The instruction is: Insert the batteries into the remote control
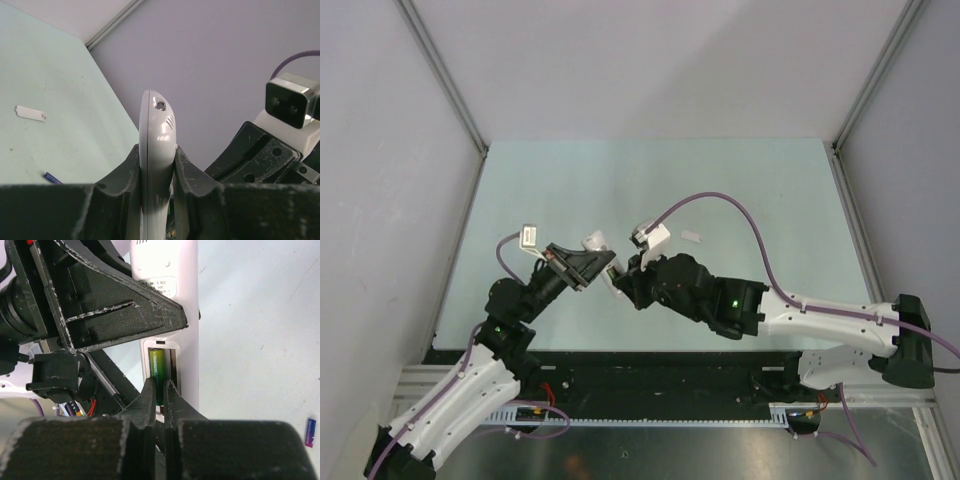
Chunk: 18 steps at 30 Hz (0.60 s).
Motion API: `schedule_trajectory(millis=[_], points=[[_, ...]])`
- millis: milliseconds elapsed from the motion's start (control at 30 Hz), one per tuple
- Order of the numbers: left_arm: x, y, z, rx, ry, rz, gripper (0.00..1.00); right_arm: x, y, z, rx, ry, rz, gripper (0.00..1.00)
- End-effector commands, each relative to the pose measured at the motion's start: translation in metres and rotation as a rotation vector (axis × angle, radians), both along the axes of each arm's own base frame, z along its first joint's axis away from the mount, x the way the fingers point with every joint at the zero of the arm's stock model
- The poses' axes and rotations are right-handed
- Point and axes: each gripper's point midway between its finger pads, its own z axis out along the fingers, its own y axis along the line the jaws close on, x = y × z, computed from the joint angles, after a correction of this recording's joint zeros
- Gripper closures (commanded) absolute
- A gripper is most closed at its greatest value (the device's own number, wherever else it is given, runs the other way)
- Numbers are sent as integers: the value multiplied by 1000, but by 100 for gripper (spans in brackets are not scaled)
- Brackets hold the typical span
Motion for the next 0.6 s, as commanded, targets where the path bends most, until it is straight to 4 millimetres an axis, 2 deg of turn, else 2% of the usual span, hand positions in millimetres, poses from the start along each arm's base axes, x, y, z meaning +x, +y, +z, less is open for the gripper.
schedule_trajectory(millis=[0,233,567], points=[[-48,-12,67,-171,-98,-224,100,23,9,47,237,-31,-95,100],[-45,-8,74,-218,-82,-202,100,23,12,46,301,-31,-105,100],[-43,-5,74,-248,-65,-181,100,19,18,35,281,-7,-84,100]])
